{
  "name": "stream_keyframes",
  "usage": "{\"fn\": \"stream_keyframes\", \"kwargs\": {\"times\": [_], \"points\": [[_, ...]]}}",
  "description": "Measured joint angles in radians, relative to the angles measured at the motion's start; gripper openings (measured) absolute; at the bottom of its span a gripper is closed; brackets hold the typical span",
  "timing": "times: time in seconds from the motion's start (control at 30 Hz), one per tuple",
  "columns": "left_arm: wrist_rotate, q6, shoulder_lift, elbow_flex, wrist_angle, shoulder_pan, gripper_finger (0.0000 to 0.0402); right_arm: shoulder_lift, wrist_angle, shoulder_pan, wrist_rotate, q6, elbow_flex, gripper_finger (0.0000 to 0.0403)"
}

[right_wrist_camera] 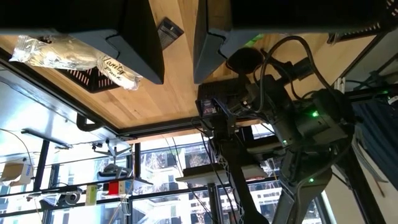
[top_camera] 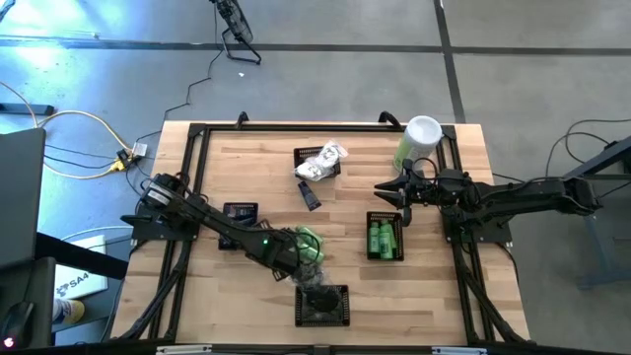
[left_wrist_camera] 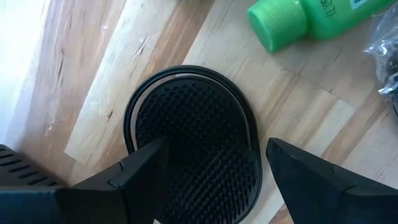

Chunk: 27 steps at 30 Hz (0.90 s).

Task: Pick & Place Travel size toiletries
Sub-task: Put the left black brush into the bottom middle black bin

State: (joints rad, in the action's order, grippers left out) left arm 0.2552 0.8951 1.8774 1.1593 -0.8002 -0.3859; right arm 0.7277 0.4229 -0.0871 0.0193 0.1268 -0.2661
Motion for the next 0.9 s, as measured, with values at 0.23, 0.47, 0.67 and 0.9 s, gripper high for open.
{"fn": "stream_keyframes", "kwargs": {"times": [0.23, 0.47, 0.67, 0.9], "points": [[-0.004, 0.0, 0.002, -0.003, 0.014, 0.0, 0.0248, 0.0, 0.0, 0.0, 0.0, 0.0, 0.0, 0.0079], [-0.011, 0.0, 0.003, -0.004, 0.033, 0.0, 0.0167, 0.0, 0.0, 0.0, 0.0, 0.0, 0.0, 0.0079], [-0.017, -0.001, 0.005, -0.004, 0.038, 0.0, 0.0117, 0.0, 0.0, 0.0, 0.0, 0.0, 0.0, 0.0079], [-0.018, -0.011, 0.005, -0.004, 0.046, 0.0, 0.008, 0.0, 0.0, 0.0, 0.0, 0.0, 0.0, 0.0079]]}}
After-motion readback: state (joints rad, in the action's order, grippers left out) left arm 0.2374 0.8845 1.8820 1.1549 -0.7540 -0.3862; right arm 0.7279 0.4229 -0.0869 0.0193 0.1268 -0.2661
